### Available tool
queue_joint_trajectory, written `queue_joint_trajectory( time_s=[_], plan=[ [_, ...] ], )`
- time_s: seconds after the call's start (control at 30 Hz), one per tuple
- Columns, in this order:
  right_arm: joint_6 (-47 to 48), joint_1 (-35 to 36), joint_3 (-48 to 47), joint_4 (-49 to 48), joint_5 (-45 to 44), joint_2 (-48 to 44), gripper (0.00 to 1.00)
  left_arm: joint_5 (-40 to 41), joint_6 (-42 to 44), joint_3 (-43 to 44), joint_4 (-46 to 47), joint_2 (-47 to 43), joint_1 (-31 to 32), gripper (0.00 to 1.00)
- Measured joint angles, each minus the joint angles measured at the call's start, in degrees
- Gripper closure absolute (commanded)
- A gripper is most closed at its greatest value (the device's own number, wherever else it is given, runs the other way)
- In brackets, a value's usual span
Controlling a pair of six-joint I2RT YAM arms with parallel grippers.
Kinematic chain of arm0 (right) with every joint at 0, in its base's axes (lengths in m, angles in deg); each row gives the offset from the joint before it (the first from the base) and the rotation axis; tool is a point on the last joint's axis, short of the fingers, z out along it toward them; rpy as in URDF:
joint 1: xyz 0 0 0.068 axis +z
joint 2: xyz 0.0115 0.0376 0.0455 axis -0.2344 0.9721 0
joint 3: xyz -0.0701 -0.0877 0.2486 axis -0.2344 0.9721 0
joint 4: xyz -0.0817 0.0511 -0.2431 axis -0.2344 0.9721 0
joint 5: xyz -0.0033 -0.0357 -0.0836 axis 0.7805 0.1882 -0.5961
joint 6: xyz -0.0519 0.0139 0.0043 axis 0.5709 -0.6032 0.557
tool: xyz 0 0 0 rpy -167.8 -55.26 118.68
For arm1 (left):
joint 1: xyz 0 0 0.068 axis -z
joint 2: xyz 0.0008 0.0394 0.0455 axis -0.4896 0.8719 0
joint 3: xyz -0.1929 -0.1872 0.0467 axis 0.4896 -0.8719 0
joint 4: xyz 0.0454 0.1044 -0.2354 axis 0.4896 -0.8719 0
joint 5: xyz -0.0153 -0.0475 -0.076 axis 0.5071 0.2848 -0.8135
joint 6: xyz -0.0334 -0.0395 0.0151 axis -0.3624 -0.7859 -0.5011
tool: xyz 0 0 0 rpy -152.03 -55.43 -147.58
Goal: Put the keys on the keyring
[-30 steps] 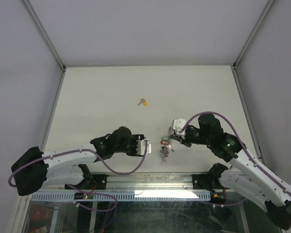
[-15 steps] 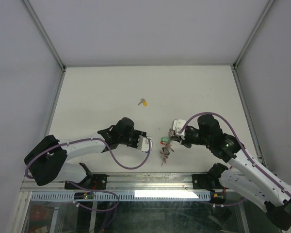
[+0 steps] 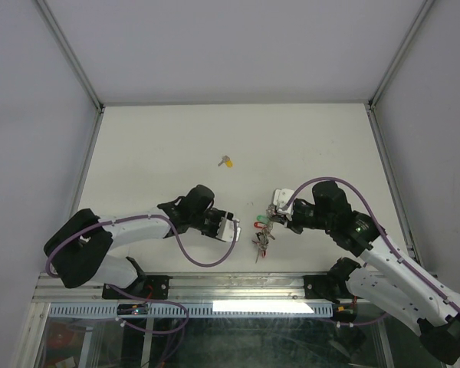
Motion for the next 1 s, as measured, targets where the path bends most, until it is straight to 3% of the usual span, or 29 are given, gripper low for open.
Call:
queue_joint_trajectory(
  time_s=[0.53, 0.83, 1.0],
  plan=[
    [-0.8, 0.0, 0.9, -0.9, 0.2, 0.0, 1.00, 0.0, -0.3, 2.6, -0.2, 5.4, 0.0, 0.73],
    [-0.9, 0.0, 0.9, -0.9, 0.6, 0.0, 1.00, 0.1, 0.0, 4.0, -2.4, 6.6, 0.0, 0.99],
    [-0.9, 0.0, 0.9, -0.9, 0.7, -0.3, 1.00, 0.1, 0.1, 5.4, -4.3, 7.7, 0.0, 1.00]
  ],
)
